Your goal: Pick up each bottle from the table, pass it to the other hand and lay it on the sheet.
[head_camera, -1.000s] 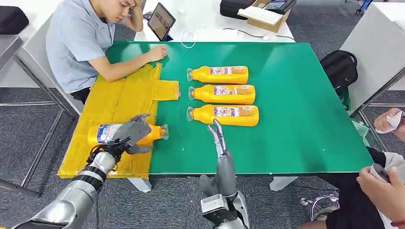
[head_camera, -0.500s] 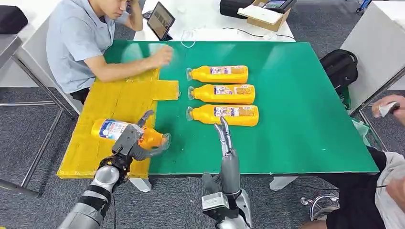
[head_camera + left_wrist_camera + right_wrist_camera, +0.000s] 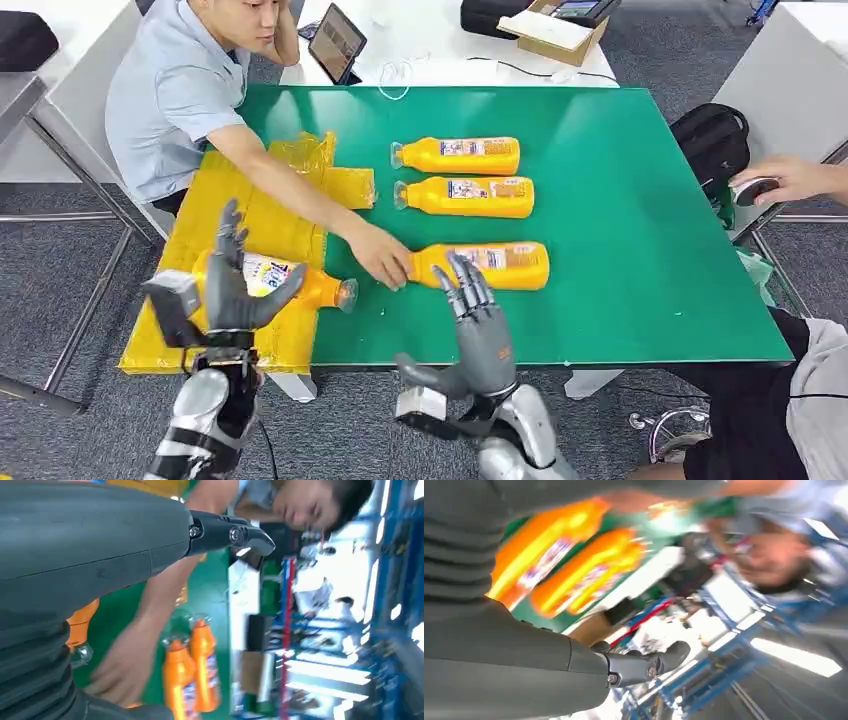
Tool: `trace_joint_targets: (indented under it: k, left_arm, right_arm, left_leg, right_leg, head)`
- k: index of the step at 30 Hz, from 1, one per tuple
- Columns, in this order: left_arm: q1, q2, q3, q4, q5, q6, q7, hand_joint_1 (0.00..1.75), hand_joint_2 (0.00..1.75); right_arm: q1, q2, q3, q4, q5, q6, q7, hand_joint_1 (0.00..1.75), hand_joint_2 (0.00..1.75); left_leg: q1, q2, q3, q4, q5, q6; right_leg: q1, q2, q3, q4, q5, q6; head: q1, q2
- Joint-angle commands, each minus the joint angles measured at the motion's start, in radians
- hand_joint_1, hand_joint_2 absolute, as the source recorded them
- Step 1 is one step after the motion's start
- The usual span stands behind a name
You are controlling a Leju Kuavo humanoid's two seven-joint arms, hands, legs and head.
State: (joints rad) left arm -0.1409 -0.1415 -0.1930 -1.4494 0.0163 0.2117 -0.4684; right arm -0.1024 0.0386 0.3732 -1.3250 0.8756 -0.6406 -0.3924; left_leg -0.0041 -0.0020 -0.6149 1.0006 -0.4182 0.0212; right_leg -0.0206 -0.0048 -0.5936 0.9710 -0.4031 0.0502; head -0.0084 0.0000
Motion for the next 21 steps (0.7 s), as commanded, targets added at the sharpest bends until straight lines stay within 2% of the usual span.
trace_joint_targets:
  k: [1,8,21]
  left_arm:
    - [0.148,-0.008,0.032,-0.245,-0.018,0.057,0.001,0.0,1.75]
    - [0.127,-0.003,-0.004,-0.196,-0.194,0.183,0.032,0.0,1.75]
    - [0.093,0.006,-0.015,-0.154,-0.24,0.194,0.032,0.0,1.75]
  right_arm:
    - [-0.241,-0.146,-0.159,0.382,0.189,0.158,0.151,0.0,1.75]
    - [-0.305,-0.153,-0.172,0.524,0.223,0.237,0.195,0.0,1.75]
    - [-0.362,-0.121,-0.137,0.673,0.236,0.249,0.209,0.0,1.75]
  left_leg:
    - [0.001,0.005,0.005,0.001,-0.003,0.0]
    - [0.0,0.001,0.004,0.001,-0.002,-0.001]
    - [0.001,0.0,0.004,0.001,-0.001,-0.001]
  right_leg:
    - [0.001,0.005,0.005,-0.001,0.0,-0.001]
    - [0.001,0.001,0.004,-0.001,-0.001,-0.002]
    - [0.001,0.0,0.004,0.0,-0.001,-0.002]
  head:
    - [0.0,0.0]
    - [0.0,0.0]
    - [0.0,0.0]
